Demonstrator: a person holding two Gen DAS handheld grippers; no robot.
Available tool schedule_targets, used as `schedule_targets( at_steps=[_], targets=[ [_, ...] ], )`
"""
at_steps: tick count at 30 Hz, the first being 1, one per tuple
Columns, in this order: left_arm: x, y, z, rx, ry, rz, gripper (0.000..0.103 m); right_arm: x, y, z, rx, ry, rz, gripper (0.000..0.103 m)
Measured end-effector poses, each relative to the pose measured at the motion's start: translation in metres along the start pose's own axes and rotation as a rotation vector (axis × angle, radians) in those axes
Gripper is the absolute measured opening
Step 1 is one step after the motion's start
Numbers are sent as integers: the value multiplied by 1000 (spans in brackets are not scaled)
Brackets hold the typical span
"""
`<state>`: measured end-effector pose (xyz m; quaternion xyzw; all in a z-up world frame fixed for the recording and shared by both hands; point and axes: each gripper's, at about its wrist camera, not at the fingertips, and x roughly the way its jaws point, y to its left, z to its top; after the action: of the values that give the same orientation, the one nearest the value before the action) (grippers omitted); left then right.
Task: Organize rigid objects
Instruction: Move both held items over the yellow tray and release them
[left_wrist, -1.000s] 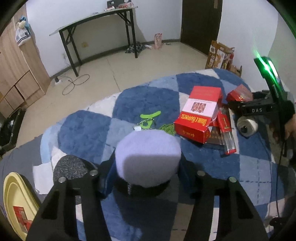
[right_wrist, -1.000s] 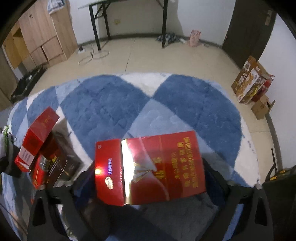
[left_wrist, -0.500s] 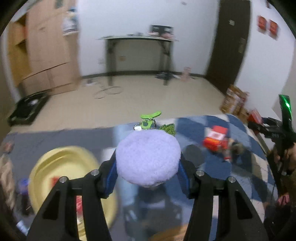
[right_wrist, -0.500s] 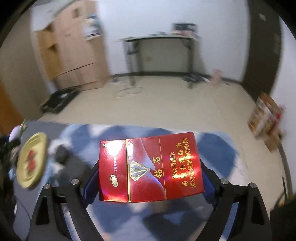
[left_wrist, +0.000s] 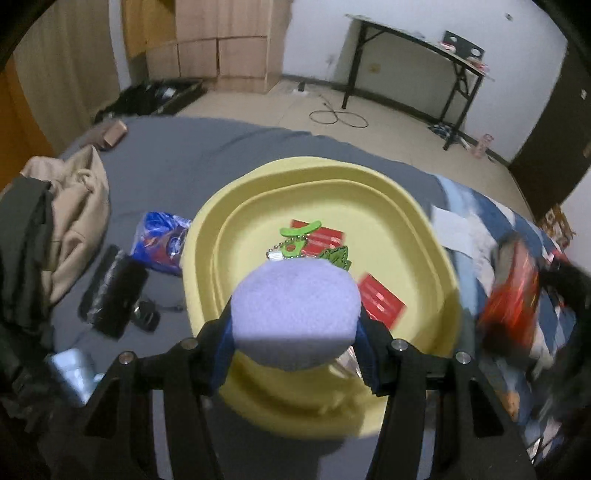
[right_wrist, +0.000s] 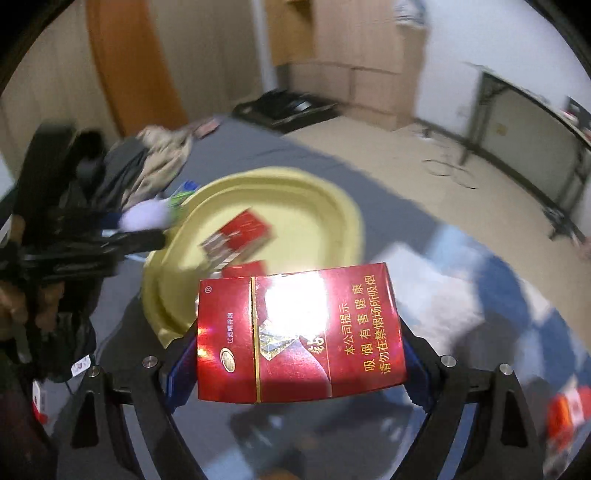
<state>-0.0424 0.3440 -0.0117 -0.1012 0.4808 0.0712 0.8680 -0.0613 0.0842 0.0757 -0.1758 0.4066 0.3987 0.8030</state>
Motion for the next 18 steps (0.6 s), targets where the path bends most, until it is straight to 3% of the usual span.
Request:
schedule_targets(
  at_steps=[5, 9, 16, 18],
  targets=[
    [50, 8, 23, 17, 52, 20, 58, 86, 6, 21, -65, 105, -29, 90],
    [71, 3, 32, 54, 55, 20, 58, 123, 10, 28, -49, 114, -10, 90],
    [68, 6, 30, 42, 26, 0, 62, 137, 20, 22, -53, 116, -9, 93],
    [52, 3, 30, 50, 9, -9, 71, 132, 19, 22, -48, 100, 10, 97]
  ],
)
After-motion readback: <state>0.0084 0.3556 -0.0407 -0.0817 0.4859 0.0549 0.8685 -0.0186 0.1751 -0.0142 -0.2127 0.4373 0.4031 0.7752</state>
